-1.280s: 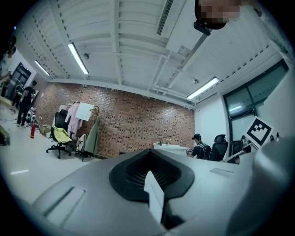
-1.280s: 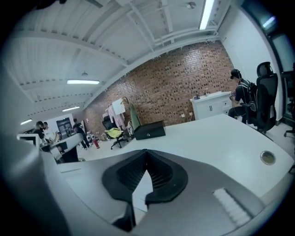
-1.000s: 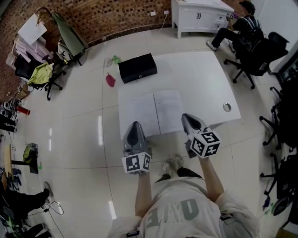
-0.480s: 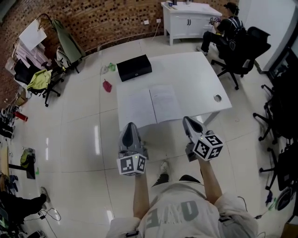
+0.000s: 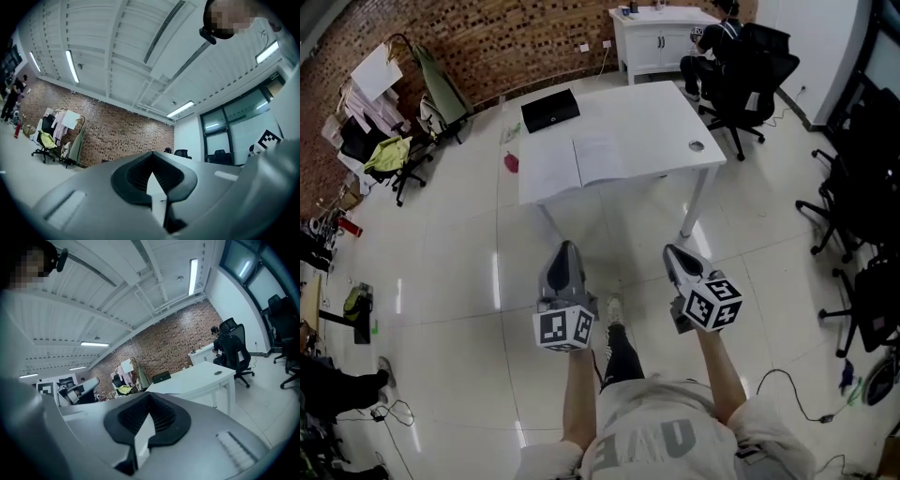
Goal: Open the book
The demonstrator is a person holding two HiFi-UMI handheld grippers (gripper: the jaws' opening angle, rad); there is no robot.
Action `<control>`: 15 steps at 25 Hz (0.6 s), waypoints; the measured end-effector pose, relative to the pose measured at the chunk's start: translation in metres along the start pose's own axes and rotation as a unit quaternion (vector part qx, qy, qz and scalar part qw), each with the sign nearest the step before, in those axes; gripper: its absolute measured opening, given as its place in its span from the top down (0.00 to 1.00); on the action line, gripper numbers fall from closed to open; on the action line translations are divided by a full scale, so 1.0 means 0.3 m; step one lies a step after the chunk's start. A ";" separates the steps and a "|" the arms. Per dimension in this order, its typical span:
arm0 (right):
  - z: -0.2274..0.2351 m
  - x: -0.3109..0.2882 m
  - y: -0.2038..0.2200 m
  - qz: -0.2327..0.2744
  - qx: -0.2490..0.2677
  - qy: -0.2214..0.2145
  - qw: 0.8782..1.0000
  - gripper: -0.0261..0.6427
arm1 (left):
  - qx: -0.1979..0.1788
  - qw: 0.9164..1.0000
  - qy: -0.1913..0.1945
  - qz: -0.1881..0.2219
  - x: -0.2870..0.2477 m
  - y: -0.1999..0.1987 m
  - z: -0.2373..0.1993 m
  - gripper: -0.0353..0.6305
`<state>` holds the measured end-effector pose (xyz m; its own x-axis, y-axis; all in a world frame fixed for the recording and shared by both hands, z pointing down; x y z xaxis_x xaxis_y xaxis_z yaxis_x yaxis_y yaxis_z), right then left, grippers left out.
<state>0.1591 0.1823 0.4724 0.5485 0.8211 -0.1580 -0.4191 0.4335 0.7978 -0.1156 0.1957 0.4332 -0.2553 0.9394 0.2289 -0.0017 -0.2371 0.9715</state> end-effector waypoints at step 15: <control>-0.320 0.446 0.070 0.023 0.034 -0.052 0.998 0.96 | -0.019 0.999 0.025 -0.006 0.464 -0.190 0.285 0.92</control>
<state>0.1542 0.3369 0.4121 0.6030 0.7953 -0.0617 -0.3979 0.3669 0.8409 -0.0684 0.3610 0.4150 -0.3032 0.9289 0.2124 -0.0425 -0.2358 0.9709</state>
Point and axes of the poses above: the fingertips, and each gripper's own axes: x backward along the fingers, z to its right, y out of its underside, the point moved 9 cm from there along x, backward along the fingers, and after that the axes turned 12 degrees about -x, right-handed, at the moved point
